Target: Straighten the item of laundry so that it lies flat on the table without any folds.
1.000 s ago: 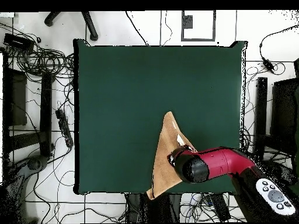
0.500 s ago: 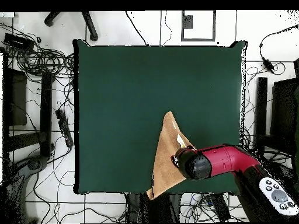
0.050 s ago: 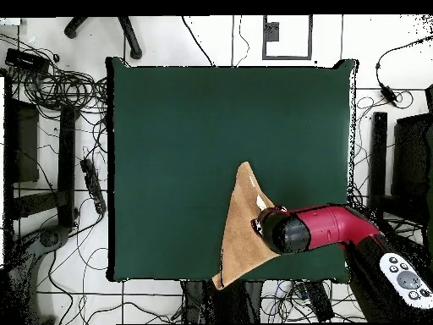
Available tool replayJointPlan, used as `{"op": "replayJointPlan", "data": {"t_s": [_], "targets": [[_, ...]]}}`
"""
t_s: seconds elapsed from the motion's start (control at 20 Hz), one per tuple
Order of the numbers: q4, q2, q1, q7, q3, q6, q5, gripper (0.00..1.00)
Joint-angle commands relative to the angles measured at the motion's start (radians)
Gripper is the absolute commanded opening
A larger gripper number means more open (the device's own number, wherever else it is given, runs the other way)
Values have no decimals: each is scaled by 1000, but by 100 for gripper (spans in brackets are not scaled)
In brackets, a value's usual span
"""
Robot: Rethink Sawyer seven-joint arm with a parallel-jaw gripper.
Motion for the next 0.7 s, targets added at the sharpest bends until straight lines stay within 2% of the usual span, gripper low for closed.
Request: {"op": "replayJointPlan", "data": {"t_s": [0.05, 0.7], "targets": [[-82, 105, 1, -215, 111, 41, -27, 100], [-71, 173, -23, -156, 94, -23, -53, 100]]}}
